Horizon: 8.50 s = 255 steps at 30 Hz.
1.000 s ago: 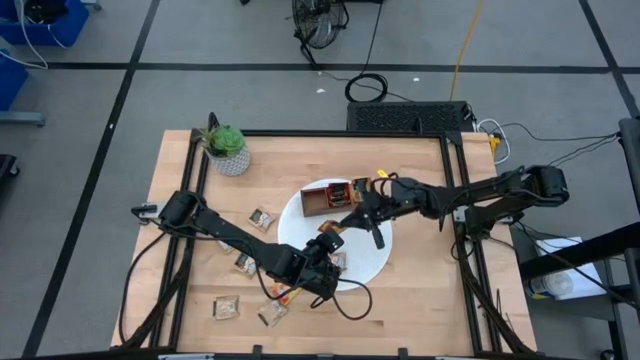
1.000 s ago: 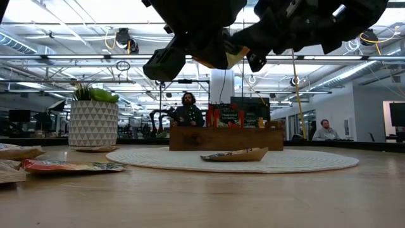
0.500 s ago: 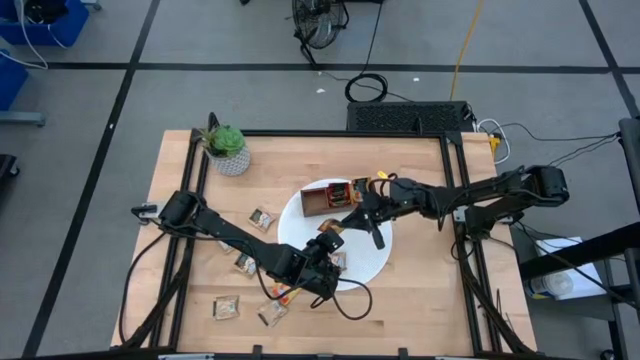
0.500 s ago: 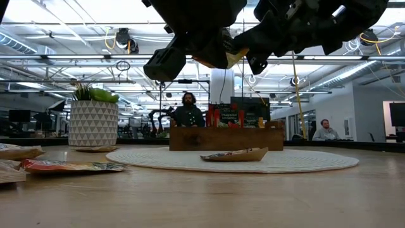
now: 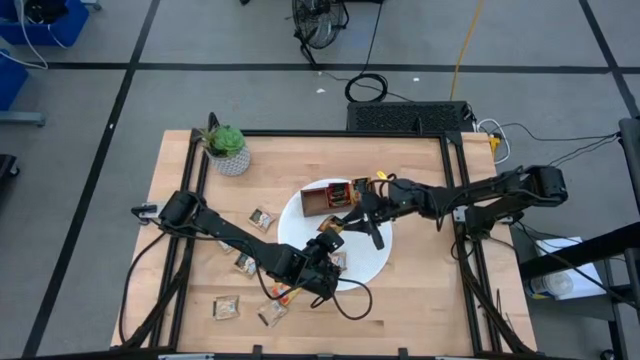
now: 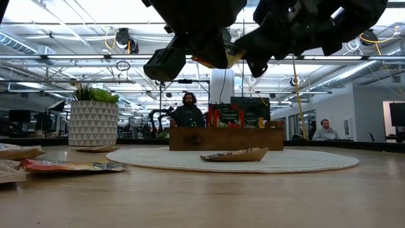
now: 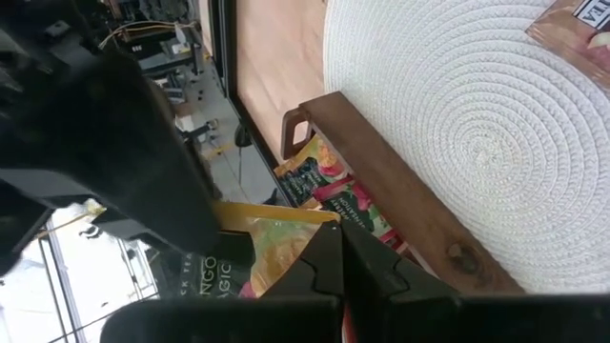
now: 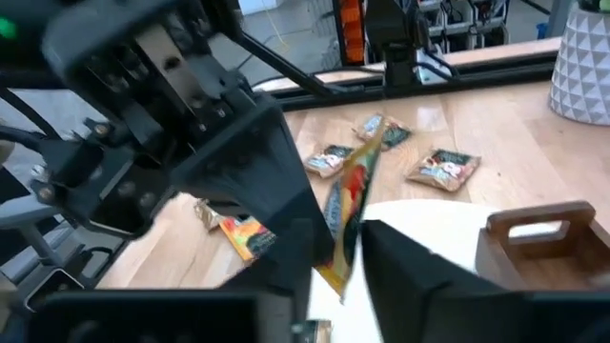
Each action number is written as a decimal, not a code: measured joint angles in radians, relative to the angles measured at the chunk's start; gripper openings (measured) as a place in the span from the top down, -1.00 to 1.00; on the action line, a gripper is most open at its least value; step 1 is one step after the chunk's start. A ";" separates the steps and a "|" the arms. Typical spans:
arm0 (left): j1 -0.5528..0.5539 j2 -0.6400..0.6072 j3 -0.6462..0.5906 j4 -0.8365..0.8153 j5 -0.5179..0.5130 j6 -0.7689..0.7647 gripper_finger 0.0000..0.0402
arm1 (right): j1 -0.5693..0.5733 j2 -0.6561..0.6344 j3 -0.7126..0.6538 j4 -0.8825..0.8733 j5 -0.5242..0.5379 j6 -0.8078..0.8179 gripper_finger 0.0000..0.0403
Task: Pick & Place Tea
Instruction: Put the yellow tea bag into the right section of the wooden organizer
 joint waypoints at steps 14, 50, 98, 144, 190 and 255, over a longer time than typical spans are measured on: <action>0.001 0.000 0.001 0.014 0.019 -0.162 0.87 | -0.013 0.006 0.000 0.012 0.001 -0.033 1.00; 0.017 -0.475 -0.314 0.335 0.614 -0.793 -0.19 | -0.093 -0.278 -0.001 -0.618 0.562 -0.619 1.00; 0.054 -0.697 -0.681 0.724 0.586 -0.839 -0.19 | -0.091 -0.064 0.000 -0.490 0.711 -0.625 0.58; 0.063 -0.696 -0.681 0.672 0.587 -0.869 -0.19 | -0.105 0.243 0.360 -0.988 0.469 -0.625 1.00; 0.063 -0.696 -0.681 0.674 0.587 -0.872 -0.19 | -0.014 0.349 0.357 -0.966 0.842 -0.565 1.00; -0.113 -0.071 -0.196 -0.189 0.997 -1.713 0.19 | 0.315 -0.193 -0.232 0.148 0.760 -0.419 1.00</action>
